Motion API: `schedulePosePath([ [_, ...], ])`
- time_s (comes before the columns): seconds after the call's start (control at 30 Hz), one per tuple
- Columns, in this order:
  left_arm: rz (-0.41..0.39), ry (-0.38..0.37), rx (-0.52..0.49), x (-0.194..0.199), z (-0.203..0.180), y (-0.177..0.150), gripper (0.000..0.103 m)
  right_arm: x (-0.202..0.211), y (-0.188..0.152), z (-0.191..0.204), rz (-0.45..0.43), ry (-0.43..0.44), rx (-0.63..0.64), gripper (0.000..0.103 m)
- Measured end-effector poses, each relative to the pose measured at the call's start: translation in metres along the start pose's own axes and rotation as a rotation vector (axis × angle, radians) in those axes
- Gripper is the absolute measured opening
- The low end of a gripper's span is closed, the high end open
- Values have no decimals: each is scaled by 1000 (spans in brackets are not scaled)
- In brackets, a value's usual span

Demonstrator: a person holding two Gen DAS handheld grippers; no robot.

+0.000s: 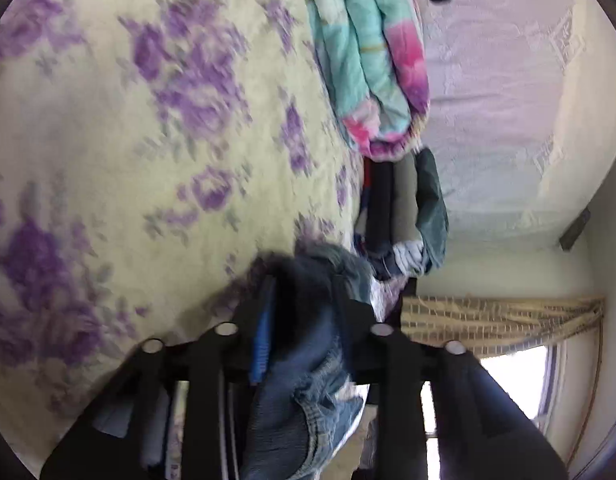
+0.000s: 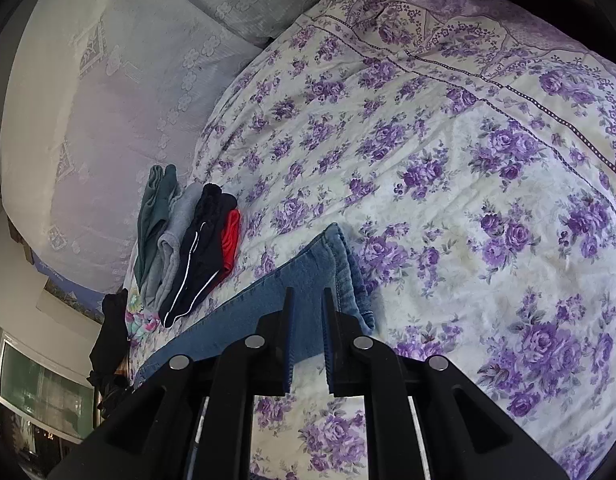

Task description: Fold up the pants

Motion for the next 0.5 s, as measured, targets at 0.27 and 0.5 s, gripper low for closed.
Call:
schedulePosePath([
  [0.27, -27, 39, -65, -14, -16, 6, 24, -15, 0, 6, 26, 26, -11, 12],
  [0.5, -120, 46, -101, 0, -24, 0, 8, -38, 14, 4, 56, 58, -59, 17],
])
Point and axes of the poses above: each gripper's, at about its wrist camera, not at the fingertips, and x roughly against the way its jaws point, z to its left, y to its top, the point moved 9 cm from there along -x, roughly the way its jaws point, and after that the axes turned 4 degrees about x, right-handed, at the moved point
